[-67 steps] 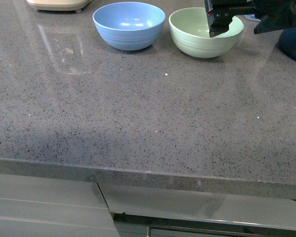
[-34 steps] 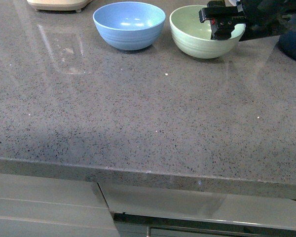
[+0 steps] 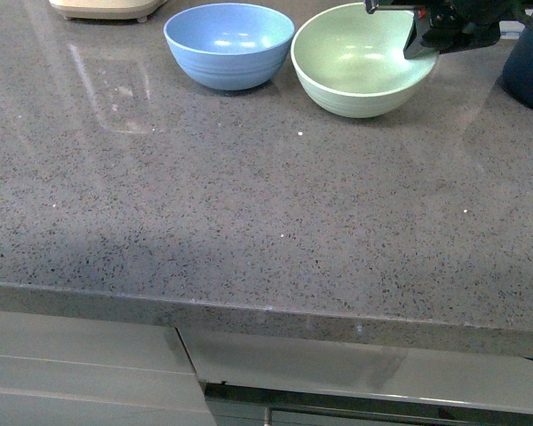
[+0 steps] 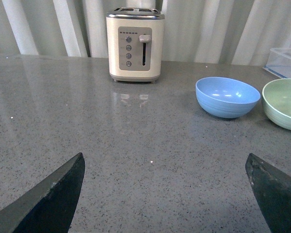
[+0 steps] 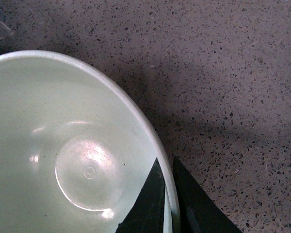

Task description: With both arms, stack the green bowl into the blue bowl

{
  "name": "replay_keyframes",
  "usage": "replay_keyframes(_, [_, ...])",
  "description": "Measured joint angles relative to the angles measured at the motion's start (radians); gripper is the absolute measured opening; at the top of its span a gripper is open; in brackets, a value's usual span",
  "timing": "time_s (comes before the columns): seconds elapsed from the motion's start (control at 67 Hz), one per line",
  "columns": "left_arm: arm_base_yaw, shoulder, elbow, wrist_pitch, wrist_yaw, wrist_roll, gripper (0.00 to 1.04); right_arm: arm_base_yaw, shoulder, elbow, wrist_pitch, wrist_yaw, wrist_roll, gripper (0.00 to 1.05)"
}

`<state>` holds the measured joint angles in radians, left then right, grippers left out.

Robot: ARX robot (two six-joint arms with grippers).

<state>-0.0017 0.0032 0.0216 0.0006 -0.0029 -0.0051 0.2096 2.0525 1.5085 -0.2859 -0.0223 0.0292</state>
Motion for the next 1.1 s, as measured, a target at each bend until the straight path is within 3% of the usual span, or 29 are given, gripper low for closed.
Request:
replay_keyframes(0.313, [0.0,0.0,0.0,0.0,0.0,0.0,0.98,-0.011,-0.005,0.014,-0.031,-0.005,-0.004,0.01])
replay_keyframes(0.716, [0.0,0.0,0.0,0.0,0.0,0.0,0.98,-0.033,-0.005,0.207,-0.127,-0.011,-0.047,0.01])
replay_keyframes(1.104, [0.0,0.0,0.0,0.0,0.0,0.0,0.98,0.043,-0.005,0.288,-0.185,-0.037,-0.053,0.01])
